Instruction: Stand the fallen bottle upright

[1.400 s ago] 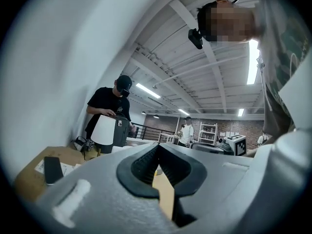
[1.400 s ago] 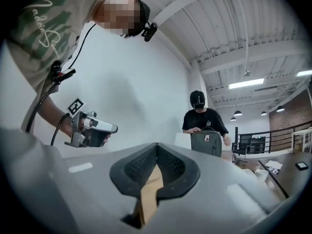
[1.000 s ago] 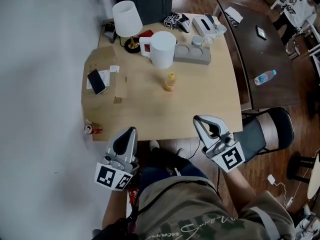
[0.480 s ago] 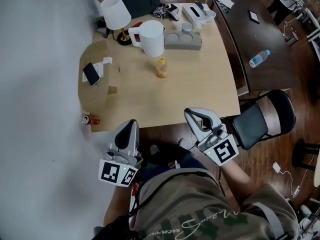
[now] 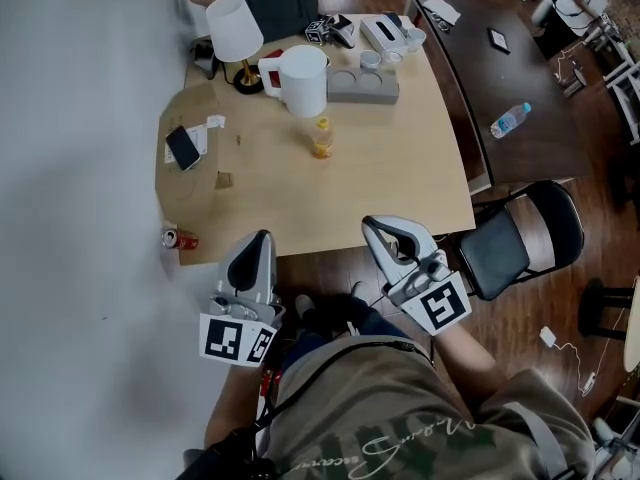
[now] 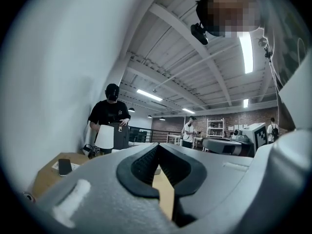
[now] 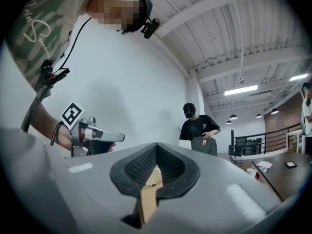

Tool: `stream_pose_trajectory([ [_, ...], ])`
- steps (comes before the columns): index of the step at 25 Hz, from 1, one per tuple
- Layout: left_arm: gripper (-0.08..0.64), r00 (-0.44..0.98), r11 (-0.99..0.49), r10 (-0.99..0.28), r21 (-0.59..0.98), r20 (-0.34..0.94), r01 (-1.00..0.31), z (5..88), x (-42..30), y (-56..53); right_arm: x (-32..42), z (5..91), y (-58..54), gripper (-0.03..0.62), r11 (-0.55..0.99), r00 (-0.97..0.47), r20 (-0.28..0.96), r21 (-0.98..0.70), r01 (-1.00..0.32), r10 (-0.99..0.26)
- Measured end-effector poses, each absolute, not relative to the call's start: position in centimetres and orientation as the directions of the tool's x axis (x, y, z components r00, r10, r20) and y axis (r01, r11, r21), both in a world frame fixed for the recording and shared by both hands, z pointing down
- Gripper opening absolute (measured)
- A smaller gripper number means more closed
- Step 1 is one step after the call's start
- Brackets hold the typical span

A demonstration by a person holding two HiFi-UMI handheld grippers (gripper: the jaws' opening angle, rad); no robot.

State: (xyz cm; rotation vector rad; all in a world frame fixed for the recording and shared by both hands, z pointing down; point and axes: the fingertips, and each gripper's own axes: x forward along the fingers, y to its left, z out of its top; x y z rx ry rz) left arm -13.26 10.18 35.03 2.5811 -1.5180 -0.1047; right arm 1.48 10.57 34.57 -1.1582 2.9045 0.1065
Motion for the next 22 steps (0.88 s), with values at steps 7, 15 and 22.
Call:
stream_pose_trajectory([
  [7,0.003,0.483,-0.480,-0.875,0.170,-0.022,-0.861,34.1,-12.2,11.0,1.6,34.6,10.9,0.003,0.729,-0.730,-0.025,0.046,-0.683,-0.683],
  [15,0.003,0.464,-0.461,-0.885,0.165,-0.022,-0.872,33.6,-12.0,11.8,2.1,34.1,11.3,0.003,0.738,-0.740,-0.039,0.056,-0.673,-0.672],
  [22,0.003,0.460,-0.459,-0.887,0.159,-0.030,-0.874,33.0,-11.5,11.7,2.7,34.1,11.1,0.003,0.737,-0.739,-0.040,0.055,-0.673,-0.672],
])
